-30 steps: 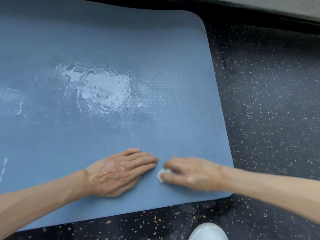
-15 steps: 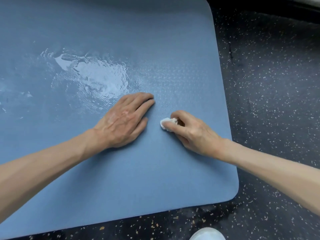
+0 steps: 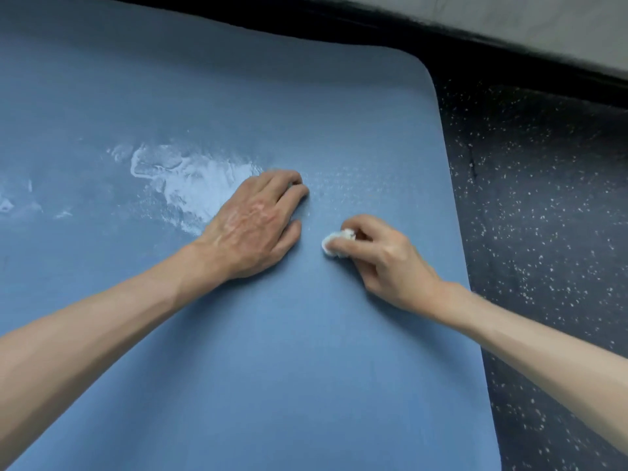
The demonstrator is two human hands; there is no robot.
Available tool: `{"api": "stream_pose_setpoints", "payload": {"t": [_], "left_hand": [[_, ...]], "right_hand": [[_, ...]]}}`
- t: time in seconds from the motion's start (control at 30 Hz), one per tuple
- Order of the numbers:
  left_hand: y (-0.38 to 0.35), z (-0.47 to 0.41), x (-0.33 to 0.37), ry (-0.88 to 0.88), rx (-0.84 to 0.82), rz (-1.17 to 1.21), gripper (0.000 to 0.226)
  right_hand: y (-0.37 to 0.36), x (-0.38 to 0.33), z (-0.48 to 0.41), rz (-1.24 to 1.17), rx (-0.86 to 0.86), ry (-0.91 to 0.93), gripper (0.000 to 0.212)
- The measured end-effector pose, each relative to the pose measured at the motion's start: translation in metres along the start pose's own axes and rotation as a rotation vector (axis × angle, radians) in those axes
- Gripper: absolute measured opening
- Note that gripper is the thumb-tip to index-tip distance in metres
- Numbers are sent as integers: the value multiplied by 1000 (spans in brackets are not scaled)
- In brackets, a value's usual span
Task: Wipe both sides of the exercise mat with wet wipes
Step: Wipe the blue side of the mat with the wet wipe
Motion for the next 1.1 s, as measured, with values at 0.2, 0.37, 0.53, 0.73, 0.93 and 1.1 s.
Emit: {"api": "stream_pose_setpoints", "payload": {"t": [0.2, 0.37, 0.53, 0.73, 0.93, 1.1], "left_hand": [[0, -52, -58, 144, 54, -73, 40], [-4, -79, -79, 233, 116, -57, 38], [-4, -79, -83, 255, 200, -35, 27], [-5, -81, -83, 281, 146, -30, 34], [-4, -81, -85, 308, 127, -18, 33], [-3, -83, -86, 334, 108, -17, 33]], "right_hand": [[0, 39, -73, 79, 227, -116, 28], [-4, 10, -42, -66, 32, -10, 28], [4, 67, -129, 81, 254, -149, 35], [0, 48, -95, -12, 94, -69, 29], [10, 109, -197, 111, 271, -180, 28], [4, 93, -169, 35, 204, -92, 30]]}}
Point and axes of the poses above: each hand's wrist, its own z-axis away from the middle knuckle, its own y-axis out of the back of the hand, x = y × z, the point moved 5 cm from there along -z, towards the middle knuckle, and after that the axes turned 10 degrees about x, right-handed, at the moved point
